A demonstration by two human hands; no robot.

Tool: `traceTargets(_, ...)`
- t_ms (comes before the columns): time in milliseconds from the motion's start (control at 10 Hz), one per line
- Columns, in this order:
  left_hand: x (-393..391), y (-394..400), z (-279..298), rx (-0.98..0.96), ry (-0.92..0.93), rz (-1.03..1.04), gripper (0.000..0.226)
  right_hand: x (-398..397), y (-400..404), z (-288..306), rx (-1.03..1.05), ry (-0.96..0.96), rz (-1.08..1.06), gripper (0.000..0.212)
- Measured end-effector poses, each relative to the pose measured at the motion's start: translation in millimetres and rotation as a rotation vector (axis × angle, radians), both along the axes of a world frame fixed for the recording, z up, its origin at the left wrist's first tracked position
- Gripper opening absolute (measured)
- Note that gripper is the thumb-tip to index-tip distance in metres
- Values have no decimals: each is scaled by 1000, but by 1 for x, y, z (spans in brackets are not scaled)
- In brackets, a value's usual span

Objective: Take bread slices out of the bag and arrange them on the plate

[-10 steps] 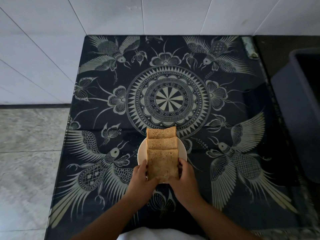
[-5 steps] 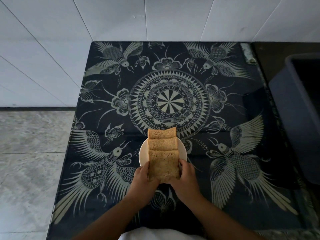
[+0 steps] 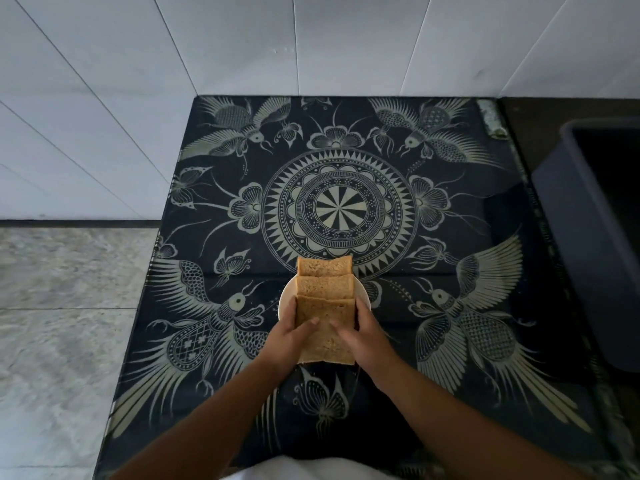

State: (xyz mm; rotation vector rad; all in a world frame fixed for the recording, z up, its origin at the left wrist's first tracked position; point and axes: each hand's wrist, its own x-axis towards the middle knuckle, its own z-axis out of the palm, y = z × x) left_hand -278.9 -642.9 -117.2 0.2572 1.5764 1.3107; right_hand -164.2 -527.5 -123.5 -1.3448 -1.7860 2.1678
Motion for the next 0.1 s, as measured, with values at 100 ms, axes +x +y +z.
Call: traceTargets(100,-2,-6,4,-8,82,-22,64,2,2,8,71,32,96,82)
